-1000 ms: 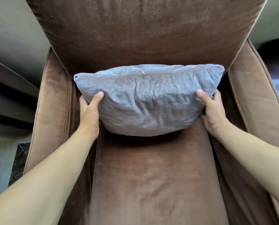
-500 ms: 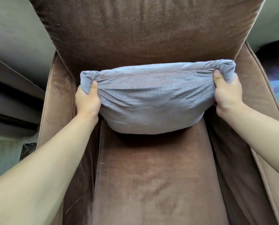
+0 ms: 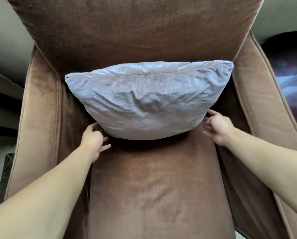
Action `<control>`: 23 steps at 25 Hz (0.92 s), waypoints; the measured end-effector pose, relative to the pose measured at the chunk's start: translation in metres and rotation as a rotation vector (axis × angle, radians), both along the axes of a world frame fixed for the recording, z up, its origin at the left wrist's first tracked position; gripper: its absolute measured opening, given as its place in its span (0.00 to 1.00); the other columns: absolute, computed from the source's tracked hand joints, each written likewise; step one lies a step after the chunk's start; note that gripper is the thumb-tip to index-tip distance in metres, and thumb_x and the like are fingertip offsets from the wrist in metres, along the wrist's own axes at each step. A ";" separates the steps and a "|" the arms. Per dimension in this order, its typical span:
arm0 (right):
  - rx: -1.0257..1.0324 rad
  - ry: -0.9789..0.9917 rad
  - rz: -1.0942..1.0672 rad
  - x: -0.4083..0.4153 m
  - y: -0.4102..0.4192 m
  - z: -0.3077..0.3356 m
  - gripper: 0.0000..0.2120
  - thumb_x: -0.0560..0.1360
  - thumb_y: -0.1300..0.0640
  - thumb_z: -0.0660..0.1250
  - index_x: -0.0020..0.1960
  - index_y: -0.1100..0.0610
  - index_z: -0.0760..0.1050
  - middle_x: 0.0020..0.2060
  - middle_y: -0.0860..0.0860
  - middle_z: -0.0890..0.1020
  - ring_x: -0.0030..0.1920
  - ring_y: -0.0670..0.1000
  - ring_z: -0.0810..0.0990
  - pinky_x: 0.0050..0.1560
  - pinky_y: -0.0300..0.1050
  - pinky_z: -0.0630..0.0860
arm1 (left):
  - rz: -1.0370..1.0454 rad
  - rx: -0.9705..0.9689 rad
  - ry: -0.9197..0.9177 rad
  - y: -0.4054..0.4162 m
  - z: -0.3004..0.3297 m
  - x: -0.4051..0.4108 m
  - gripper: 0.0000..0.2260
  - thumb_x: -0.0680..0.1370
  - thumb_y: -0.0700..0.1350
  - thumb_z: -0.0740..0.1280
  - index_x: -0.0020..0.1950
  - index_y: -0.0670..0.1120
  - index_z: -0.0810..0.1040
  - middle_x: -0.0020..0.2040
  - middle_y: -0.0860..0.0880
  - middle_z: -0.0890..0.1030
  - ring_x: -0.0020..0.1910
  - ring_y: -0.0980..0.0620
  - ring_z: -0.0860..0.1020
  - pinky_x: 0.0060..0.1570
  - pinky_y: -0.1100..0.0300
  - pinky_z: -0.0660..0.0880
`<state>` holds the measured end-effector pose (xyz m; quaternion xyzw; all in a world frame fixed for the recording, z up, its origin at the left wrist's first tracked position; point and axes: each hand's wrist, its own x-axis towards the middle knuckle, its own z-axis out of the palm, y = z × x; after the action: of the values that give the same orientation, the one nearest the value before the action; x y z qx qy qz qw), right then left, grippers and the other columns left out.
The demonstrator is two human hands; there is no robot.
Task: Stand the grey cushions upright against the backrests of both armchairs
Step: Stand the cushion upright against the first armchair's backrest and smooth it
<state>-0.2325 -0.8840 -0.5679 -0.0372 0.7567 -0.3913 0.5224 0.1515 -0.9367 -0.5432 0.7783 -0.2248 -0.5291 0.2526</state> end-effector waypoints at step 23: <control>0.045 0.643 0.286 0.031 0.023 -0.021 0.09 0.73 0.49 0.70 0.46 0.55 0.79 0.41 0.49 0.84 0.47 0.53 0.82 0.51 0.48 0.78 | -0.476 -0.300 -0.709 0.021 -0.040 0.008 0.11 0.78 0.48 0.70 0.52 0.41 0.75 0.55 0.38 0.78 0.55 0.34 0.78 0.54 0.44 0.74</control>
<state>-0.2017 -0.8610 -0.5892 -0.2529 0.8780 -0.2657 0.3076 0.1594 -0.9159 -0.5830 0.7927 -0.5445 -0.2349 0.1413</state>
